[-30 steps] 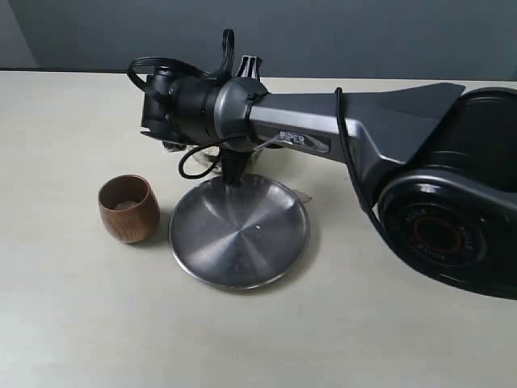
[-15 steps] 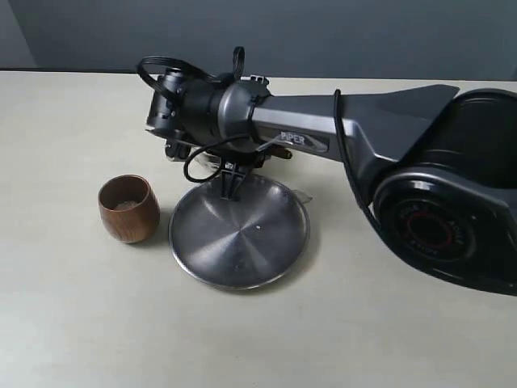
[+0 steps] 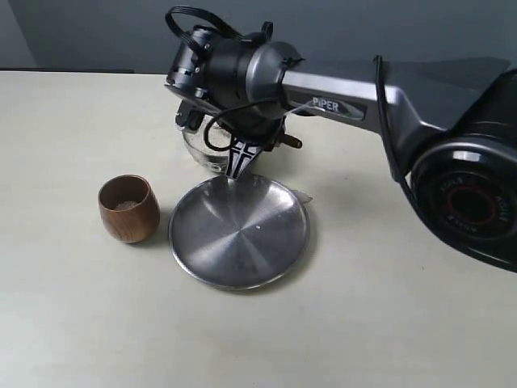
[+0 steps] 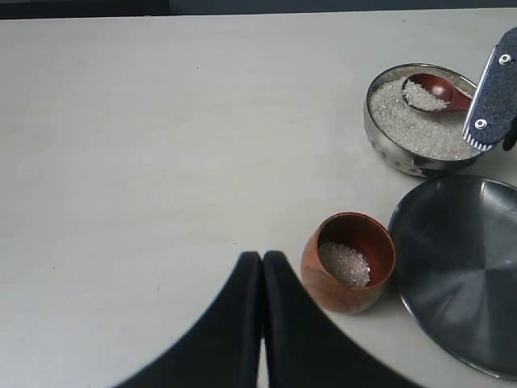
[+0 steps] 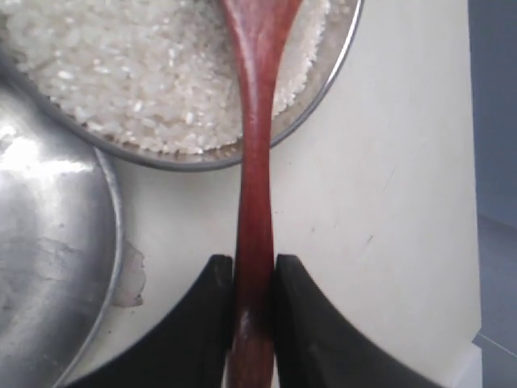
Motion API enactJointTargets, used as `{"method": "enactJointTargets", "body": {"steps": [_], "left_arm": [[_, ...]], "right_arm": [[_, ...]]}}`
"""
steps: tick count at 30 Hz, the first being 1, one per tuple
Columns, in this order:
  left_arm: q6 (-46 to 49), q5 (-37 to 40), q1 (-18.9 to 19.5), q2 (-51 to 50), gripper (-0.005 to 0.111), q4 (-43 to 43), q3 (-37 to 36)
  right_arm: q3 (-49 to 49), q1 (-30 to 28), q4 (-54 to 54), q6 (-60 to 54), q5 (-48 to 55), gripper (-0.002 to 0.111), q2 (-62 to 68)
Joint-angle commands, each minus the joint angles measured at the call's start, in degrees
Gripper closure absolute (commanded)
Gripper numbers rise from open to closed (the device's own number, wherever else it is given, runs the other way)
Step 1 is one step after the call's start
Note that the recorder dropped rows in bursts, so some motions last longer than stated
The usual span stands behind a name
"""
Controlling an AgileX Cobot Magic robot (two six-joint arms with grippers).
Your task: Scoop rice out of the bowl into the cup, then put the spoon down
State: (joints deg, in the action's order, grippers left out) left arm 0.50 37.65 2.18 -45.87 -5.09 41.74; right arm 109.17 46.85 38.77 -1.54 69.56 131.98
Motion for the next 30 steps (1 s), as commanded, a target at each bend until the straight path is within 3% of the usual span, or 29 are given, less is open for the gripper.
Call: {"method": "enactJointTargets", "body": {"steps": [1,16,30], "left_arm": [[-0.1,-0.2,0.1,-0.1,0.106,0.1,0.0],[-0.1,-0.2,0.1,-0.1,0.106,0.1,0.0],[-0.1,-0.4,0.1,-0.1,0.106,0.1,0.0]], "right_arm": [[0.3,-0.8,-2.1,0.3,0.4,0.109,-0.6],[0.3,-4.9,-11.5,0.3,0.4,0.109,-2.6],[0.3,-4.3,-22.5,0.3,0.4,0.109,-6.5]]}}
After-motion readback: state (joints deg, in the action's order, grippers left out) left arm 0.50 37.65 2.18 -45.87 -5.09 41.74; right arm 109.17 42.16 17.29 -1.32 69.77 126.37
